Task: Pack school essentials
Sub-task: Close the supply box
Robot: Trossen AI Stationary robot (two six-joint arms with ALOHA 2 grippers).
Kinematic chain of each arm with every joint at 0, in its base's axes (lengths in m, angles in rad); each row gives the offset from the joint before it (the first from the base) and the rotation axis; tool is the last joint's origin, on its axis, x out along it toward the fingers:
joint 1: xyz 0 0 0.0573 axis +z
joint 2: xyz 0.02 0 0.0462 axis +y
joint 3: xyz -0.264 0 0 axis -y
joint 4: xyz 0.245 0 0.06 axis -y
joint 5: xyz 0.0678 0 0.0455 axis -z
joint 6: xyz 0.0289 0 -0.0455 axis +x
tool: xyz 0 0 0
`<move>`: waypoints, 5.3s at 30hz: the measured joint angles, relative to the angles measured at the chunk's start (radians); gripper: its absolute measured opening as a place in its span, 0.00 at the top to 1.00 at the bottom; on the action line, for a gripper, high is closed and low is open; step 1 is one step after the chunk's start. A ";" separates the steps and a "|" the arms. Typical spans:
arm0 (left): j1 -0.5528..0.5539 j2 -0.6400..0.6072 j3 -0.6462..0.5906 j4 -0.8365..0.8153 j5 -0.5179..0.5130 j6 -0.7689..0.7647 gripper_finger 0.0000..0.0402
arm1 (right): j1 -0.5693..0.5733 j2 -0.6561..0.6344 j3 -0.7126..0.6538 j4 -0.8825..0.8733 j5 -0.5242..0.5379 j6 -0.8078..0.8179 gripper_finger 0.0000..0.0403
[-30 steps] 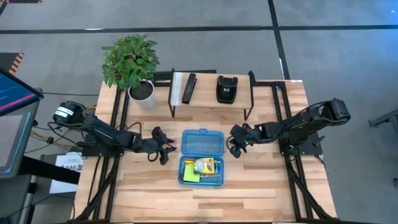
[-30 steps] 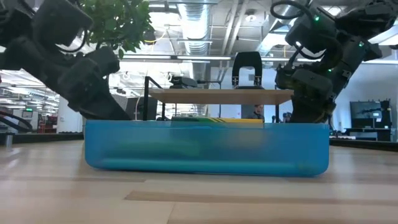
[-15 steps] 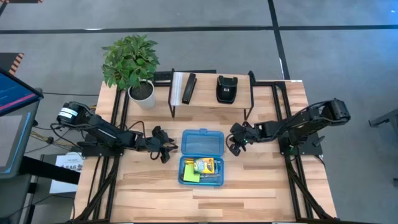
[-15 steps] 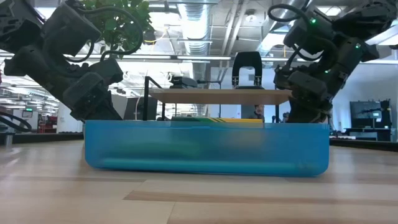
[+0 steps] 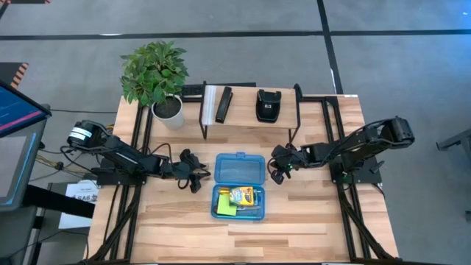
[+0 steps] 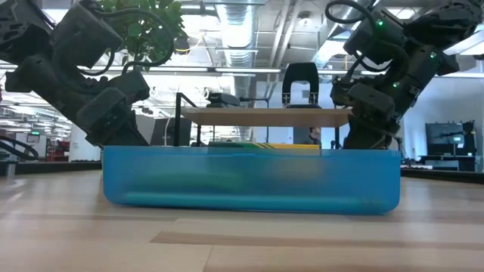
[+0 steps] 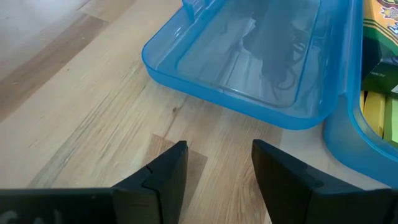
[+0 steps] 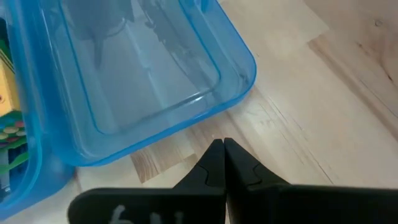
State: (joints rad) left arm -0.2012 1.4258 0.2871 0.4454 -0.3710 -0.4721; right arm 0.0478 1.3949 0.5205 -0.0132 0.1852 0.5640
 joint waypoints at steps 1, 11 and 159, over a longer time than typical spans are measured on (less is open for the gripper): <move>0.000 0.000 0.000 0.000 0.000 0.000 0.58 | 0.000 0.000 0.000 0.000 0.000 0.000 0.98; 0.000 0.000 0.000 -0.003 0.002 0.004 0.58 | -0.007 0.001 0.000 -0.032 0.000 0.000 0.98; 0.172 0.204 0.158 -0.028 0.140 0.241 0.58 | -0.060 0.198 0.344 -0.462 -0.052 -0.361 0.98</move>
State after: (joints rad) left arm -0.0288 1.6295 0.4450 0.4175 -0.2314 -0.2314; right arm -0.0126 1.5925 0.8650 -0.4754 0.1329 0.2034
